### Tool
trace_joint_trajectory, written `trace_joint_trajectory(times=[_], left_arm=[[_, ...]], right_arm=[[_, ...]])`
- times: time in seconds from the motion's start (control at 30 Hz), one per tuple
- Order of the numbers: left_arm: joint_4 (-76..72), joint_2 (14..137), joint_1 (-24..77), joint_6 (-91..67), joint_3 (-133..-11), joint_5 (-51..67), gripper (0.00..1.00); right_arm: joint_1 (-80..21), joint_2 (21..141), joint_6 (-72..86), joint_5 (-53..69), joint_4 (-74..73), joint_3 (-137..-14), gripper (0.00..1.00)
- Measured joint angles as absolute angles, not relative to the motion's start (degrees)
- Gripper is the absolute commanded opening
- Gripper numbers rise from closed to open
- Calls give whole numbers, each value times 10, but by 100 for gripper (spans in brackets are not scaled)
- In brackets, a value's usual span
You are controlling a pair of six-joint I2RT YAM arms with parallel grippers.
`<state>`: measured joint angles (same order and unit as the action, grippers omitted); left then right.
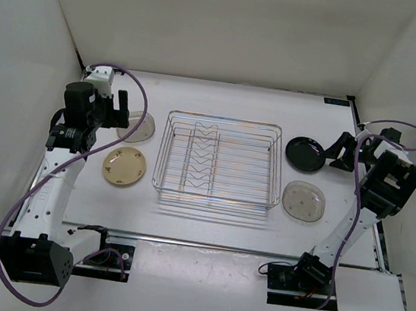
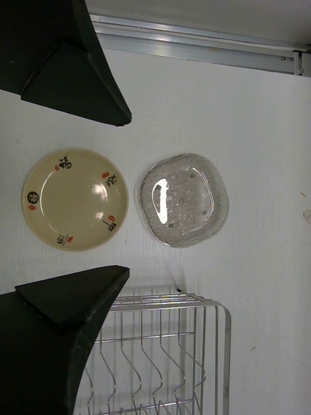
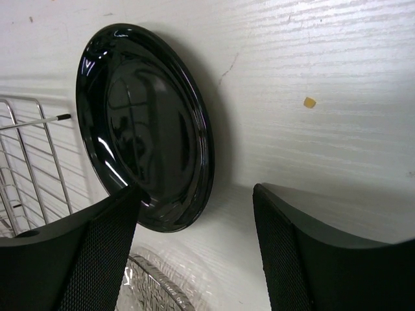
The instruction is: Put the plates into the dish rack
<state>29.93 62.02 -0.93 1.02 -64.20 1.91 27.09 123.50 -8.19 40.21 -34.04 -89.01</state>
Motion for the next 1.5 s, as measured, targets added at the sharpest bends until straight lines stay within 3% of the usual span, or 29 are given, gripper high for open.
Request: trace_joint_trajectory(times=[0.4, 0.77, 1.5], left_arm=[[299, 620, -10, 10, -642, 22, 100], [299, 619, -10, 10, -642, 22, 100], [299, 604, -13, 10, -642, 22, 100]], right_arm=[[258, 1255, -99, 412, -378, -919, 68], [254, 1265, -110, 416, -393, -922, 51], [254, 1268, -112, 408, -400, -920, 29]])
